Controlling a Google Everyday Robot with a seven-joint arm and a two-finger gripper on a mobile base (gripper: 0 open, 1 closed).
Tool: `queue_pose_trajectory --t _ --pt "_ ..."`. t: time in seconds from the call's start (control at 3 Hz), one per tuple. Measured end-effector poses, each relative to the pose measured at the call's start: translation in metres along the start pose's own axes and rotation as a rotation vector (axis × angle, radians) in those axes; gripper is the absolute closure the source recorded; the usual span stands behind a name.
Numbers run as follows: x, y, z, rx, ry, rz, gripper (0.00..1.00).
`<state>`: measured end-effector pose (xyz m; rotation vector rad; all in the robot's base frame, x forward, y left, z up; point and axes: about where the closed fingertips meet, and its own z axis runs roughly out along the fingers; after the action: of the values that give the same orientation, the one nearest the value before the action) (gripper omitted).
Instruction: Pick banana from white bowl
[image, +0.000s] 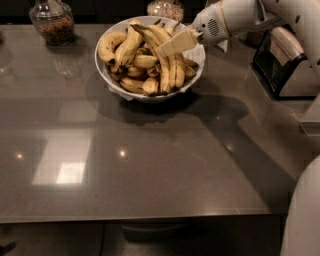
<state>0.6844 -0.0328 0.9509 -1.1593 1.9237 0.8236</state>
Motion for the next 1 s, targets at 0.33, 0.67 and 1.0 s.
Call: queue_pose_trajectory --t 0.33,0.67,1.0 --pt "-0.001 0.004 -0.007 0.01 0.012 0.001 0.86" --pt "-0.004 0.012 -0.017 0.021 0.022 -0.006 1.0" --pt "-0.007 0.02 -0.028 0.037 0.024 -0.016 1.0"
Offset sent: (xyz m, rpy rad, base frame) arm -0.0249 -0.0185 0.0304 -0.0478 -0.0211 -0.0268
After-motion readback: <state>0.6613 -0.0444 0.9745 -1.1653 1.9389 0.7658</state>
